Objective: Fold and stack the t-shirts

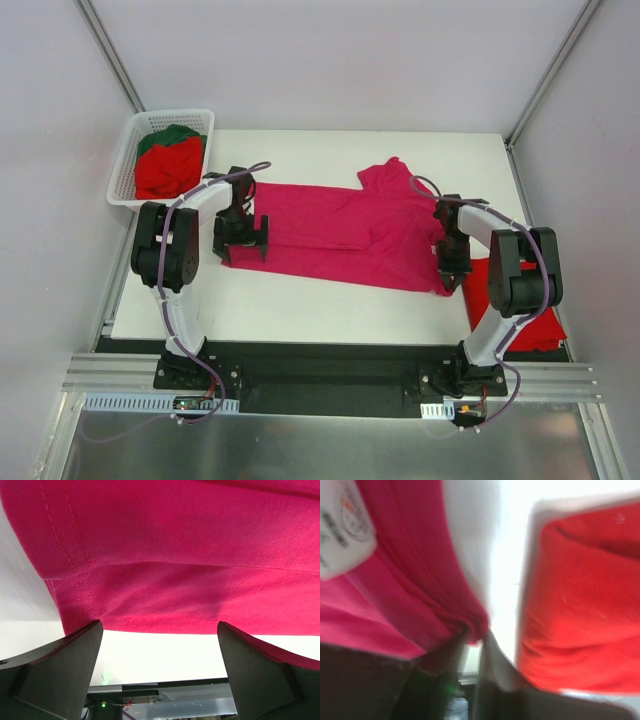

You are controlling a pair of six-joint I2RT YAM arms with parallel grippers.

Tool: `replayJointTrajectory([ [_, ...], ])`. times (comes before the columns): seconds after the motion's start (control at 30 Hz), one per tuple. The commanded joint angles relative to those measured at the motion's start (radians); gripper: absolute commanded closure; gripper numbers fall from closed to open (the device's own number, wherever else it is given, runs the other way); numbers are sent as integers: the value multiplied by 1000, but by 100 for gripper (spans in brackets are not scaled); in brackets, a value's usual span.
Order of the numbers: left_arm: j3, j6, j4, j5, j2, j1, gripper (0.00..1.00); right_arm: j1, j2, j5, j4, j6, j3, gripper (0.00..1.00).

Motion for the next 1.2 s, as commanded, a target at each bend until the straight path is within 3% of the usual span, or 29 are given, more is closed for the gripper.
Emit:
replayJointTrajectory([
  [0.0,20,20,-27,8,-3,4,1,-11,13,4,-9,1,47,95],
  [0.07,20,19,-27,9,-3,4,1,-9,9,2,-14,-1,52,99],
  [0.6,24,22,-31,-37,0,13,1,-37,3,120,-137,-48,109,99],
  [1.17,23,19,-31,-24,-7,50,1,-63,26,134,-183,-59,116,98],
])
